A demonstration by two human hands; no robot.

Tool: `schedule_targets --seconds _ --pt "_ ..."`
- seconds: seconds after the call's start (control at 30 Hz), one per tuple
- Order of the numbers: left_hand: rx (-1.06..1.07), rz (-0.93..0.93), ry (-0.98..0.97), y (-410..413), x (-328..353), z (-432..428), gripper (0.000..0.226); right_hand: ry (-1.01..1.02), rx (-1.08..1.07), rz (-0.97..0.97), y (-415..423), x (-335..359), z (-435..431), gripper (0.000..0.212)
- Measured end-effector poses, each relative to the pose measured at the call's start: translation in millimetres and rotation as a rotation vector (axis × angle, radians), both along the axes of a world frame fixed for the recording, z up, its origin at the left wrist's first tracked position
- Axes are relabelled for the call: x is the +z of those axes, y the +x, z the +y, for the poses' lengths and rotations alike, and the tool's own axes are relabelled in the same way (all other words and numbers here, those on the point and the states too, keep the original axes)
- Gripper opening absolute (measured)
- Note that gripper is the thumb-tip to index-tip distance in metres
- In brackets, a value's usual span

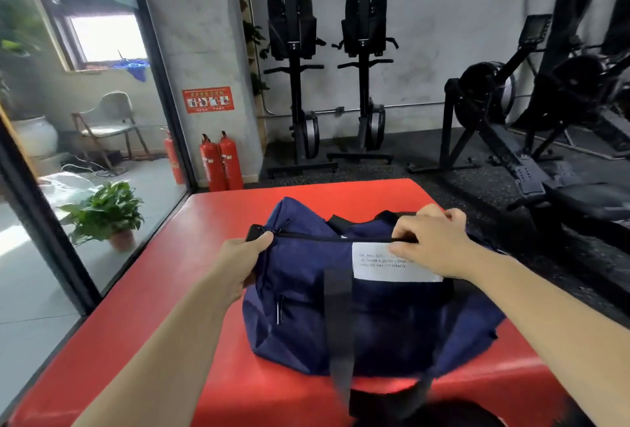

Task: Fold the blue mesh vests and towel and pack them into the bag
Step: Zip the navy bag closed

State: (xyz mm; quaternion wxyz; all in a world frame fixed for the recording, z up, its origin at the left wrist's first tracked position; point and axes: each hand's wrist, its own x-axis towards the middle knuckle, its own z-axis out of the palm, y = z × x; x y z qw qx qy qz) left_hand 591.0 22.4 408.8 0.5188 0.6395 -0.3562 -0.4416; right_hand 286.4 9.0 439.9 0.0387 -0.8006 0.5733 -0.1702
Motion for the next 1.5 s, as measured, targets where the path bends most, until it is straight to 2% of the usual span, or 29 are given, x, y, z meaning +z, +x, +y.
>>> schedule_targets --seconds 0.1,0.2,0.27,0.3,0.33,0.4,0.5,0.63,0.73,0.77,0.83,0.9,1.03,1.1,1.3,1.4,1.5 --pt "0.0 -0.061 0.009 9.0 -0.8 4.7 0.022 -0.012 -0.123 -0.078 -39.4 0.5 -7.2 0.019" --pt "-0.007 -0.13 0.029 8.7 3.9 5.7 0.028 -0.078 -0.411 -0.031 -79.0 2.8 -14.7 0.01" --pt "-0.011 -0.196 0.039 3.9 9.3 0.0 0.042 0.146 -0.535 0.003 -89.0 3.4 -16.7 0.048" --pt "-0.003 -0.275 0.042 0.9 10.6 -4.0 0.048 0.262 -0.554 0.038 -90.0 1.8 -19.2 0.059" --pt "0.008 -0.383 0.044 -2.5 11.1 -7.9 0.05 0.333 -0.558 0.09 -89.2 -0.8 -20.5 0.061" --pt "0.029 -0.611 0.014 -7.5 8.4 -16.9 0.045 0.334 -0.546 0.153 -92.8 -11.2 -31.8 0.049" --pt "0.099 -0.721 -0.047 -5.1 -0.2 -30.7 0.049 0.215 -0.585 0.125 -101.4 -14.1 -48.6 0.03" --pt "0.204 -0.631 -0.115 8.2 1.1 -49.4 0.046 0.129 -0.591 -0.032 -104.1 3.3 -65.3 0.019" --pt "0.207 -0.404 -0.217 25.1 5.9 -74.2 0.035 0.033 -0.566 -0.111 -105.2 8.2 -80.2 0.019" --pt "0.201 -0.358 -0.226 33.5 5.6 -86.7 0.038 0.007 -0.556 -0.135 -104.8 9.9 -85.2 0.019" --pt "0.194 -0.316 -0.164 47.8 1.4 -105.0 0.048 0.008 -0.535 -0.166 -105.3 9.2 -94.1 0.02" --pt "0.19 -0.263 -0.083 51.5 -2.1 -108.7 0.046 -0.009 -0.516 -0.19 -106.3 5.2 -99.5 0.021" --pt "0.156 -0.198 0.04 60.1 -16.2 -106.8 0.041 0.073 -0.473 -0.103 -106.1 0.1 -102.8 0.027" --pt "0.145 -0.141 0.072 63.1 -19.8 -106.0 0.041 0.11 -0.458 -0.122 -108.6 -0.7 -103.2 0.029" --pt "0.122 -0.069 -0.007 39.6 -3.7 -76.9 0.036 0.185 -0.363 -0.259 -113.6 9.2 -87.6 0.025" --pt "0.094 -0.047 -0.02 31.6 1.8 -58.9 0.04 0.14 -0.384 -0.167 -105.8 19.4 -73.7 0.017" --pt "0.05 -0.038 0.025 33.9 -3.3 -46.8 0.033 0.015 -0.369 -0.093 -64.8 31.2 -48.8 0.007"
